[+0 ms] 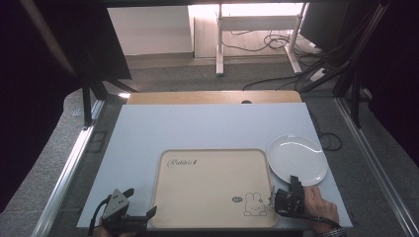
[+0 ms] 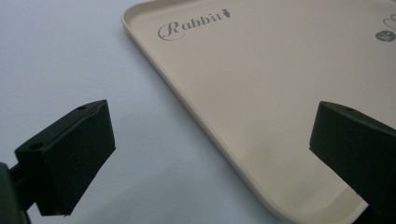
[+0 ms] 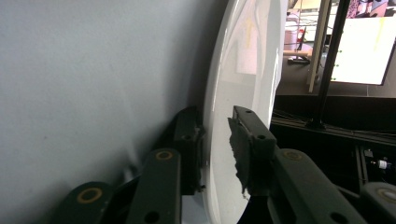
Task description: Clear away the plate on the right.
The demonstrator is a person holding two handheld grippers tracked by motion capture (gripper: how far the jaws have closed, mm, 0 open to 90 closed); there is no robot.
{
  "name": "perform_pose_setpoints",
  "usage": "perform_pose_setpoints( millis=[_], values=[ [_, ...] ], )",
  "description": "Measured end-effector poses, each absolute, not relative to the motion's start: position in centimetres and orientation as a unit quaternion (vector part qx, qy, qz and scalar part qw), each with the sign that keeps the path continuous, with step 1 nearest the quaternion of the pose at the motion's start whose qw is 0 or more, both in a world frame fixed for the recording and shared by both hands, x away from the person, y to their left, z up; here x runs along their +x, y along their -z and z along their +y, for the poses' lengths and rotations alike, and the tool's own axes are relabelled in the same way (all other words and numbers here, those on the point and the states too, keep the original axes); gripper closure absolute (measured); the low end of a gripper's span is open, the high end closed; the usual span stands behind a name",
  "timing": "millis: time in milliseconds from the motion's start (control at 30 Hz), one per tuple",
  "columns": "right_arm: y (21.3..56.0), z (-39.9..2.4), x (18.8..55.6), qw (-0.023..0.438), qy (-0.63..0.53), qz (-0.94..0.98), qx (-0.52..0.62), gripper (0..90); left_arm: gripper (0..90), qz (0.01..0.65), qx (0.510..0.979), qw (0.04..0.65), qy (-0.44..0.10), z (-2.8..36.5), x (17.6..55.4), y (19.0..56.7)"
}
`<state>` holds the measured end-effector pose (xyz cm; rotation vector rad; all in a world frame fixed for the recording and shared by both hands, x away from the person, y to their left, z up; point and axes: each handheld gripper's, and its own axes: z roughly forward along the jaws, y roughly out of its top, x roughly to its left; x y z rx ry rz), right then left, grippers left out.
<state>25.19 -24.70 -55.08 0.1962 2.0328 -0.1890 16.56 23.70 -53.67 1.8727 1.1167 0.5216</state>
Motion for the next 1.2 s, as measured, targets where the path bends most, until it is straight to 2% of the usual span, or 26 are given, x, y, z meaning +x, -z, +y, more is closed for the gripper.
perform_pose_setpoints(
  millis=[233, 733, 1200],
  values=[
    [55.33, -24.59, 25.38, 0.510, 0.085, 0.852, 0.082, 84.3, 0.0, 0.447, 0.749, 0.439, -0.215, 23.71, 16.36, 53.64],
    [55.08, -24.83, 25.19, 0.526, 0.076, 0.843, 0.080, 86.4, 0.4, 0.430, 0.740, 0.482, -0.190, 24.43, 16.21, 53.69],
    [54.77, -25.26, 24.98, 0.543, 0.082, 0.833, 0.064, 85.5, 0.7, 0.420, 0.738, 0.495, -0.185, 24.63, 16.12, 53.71]
  ],
)
